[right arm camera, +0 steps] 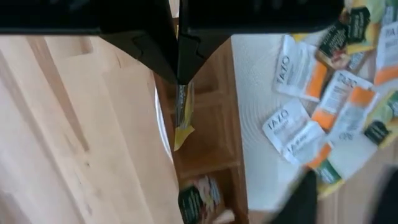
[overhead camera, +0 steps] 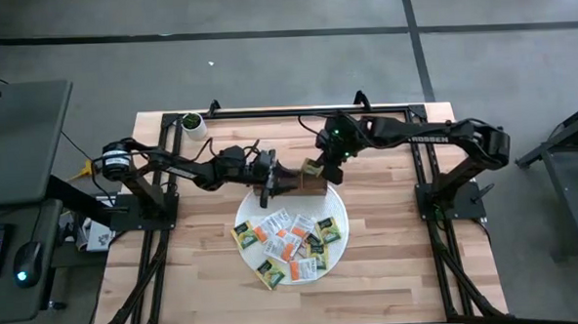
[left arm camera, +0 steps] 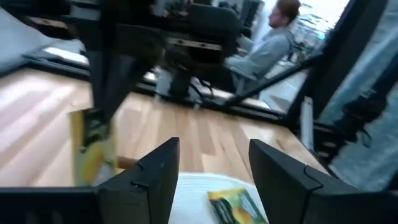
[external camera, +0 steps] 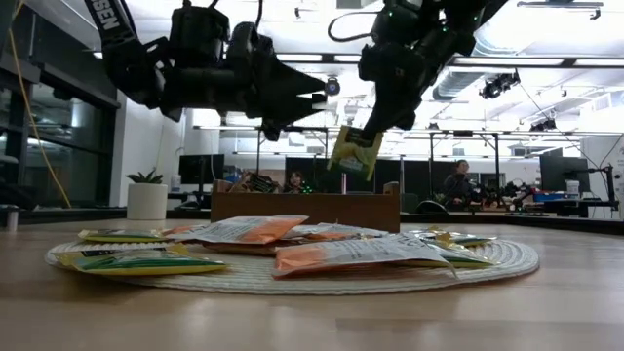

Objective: Pick & Place Tea
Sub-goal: Put the yellow tea bag into the right section of the wooden organizer

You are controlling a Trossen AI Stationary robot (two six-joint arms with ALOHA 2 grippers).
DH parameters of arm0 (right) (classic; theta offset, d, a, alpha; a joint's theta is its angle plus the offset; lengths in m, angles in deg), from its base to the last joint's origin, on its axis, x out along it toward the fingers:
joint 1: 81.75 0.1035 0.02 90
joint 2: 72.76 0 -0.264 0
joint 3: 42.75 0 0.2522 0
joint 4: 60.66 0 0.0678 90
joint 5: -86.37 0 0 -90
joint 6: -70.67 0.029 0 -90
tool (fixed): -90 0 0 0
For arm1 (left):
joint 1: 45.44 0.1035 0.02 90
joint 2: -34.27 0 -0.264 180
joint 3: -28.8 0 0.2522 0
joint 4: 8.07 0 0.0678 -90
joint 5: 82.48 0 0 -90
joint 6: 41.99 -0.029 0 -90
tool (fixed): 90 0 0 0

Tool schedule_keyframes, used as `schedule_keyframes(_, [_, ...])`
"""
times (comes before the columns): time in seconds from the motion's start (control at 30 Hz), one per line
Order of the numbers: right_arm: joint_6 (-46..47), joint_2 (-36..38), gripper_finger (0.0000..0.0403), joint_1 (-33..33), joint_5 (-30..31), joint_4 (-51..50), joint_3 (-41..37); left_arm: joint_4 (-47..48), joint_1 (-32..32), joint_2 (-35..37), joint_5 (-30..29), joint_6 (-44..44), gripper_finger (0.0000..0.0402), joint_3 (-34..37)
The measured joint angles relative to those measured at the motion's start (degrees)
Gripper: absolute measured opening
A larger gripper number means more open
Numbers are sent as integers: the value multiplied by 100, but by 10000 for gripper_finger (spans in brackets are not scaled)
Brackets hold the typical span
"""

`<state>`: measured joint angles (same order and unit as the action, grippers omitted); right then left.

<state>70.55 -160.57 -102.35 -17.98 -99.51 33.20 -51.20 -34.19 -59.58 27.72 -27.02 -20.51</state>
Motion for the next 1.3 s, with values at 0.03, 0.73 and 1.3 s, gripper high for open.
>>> schedule_keyframes(0.03, [-25, -57, 0, -7, -40, -22, -2, 17, 0, 60, 64, 32, 192, 4])
schedule_keyframes(0.73, [-593, -604, 0, -153, -144, -360, 0, 1839, -3, 1746, 504, -339, 192, -3])
schedule_keyframes(1.3, [-655, -670, 20, -155, -258, -175, 0, 3511, 0, 3040, 147, -734, 192, 5])
